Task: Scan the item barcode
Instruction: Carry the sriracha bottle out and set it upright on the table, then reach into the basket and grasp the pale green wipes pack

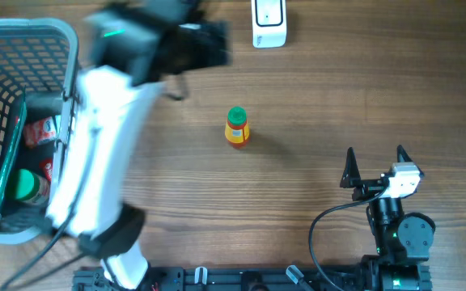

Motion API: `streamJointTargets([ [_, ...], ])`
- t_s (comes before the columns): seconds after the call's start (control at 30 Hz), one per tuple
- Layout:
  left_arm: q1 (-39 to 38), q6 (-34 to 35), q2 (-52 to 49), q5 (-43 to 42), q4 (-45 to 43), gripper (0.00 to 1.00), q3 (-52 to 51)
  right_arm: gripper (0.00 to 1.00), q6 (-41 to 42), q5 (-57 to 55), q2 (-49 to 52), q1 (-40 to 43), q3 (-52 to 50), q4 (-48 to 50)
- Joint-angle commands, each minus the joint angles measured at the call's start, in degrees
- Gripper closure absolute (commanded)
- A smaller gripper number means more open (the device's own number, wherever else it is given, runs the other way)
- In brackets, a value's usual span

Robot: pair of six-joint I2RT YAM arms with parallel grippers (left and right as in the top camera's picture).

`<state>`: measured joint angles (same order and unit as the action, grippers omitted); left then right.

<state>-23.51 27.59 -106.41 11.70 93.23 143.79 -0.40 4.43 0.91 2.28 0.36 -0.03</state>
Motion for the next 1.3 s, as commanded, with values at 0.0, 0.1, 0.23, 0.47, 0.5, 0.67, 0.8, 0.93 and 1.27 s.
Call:
streamJointTargets([
  [0.0, 8.4, 12.0, 5.5, 6.0, 3.0, 0.0, 1.1, 0.0, -0.9, -0.8, -0.1, -0.2, -0.1, 0.1],
  [0.1, 17.4, 15.0, 7.2, 4.0, 3.3, 0.0, 0.9, 0.0, -0.9, -0.8, -0.1, -0.2, -0.1, 0.1],
  [0.23, 27.7, 18.3, 7.4, -2.1, 3.3, 0.0, 0.6, 0.0, -1.0, -0.8, -0.1, -0.2, -0.1, 0.1],
  [0.47, 40.2, 20.9, 7.4, -4.0, 3.3, 0.0, -7.4, 0.0, -1.0, -0.8, -0.1, -0.2, -0.1, 0.1],
  [0.5, 41.6, 21.9, 7.4, -3.9, 3.3, 0.0, -9.5, 0.0, -1.0, -0.8, -0.1, -0.2, -0.1, 0.1],
  [0.67, 47.5, 27.4, 7.4, -3.1, 3.0, 0.0, -19.3, 0.0, -1.0, -0.8, -0.1, -0.2, -0.1, 0.1],
  [0.8, 52.7, 26.7, 7.4, -3.3, 1.0, 0.0, -25.7, 0.0, -1.0, -0.8, -0.1, -0.2, -0.1, 0.1],
  [0.93, 56.6, 21.9, 7.4, -7.9, -4.5, 0.0, -33.7, 0.0, -0.9, -0.8, -0.1, -0.2, -0.1, 0.1],
  [1.27, 55.9, 20.6, 7.3, -12.3, -25.9, 0.1, -59.9, 0.0, -0.9, -0.8, -0.1, -0.2, -0.1, 0.1],
])
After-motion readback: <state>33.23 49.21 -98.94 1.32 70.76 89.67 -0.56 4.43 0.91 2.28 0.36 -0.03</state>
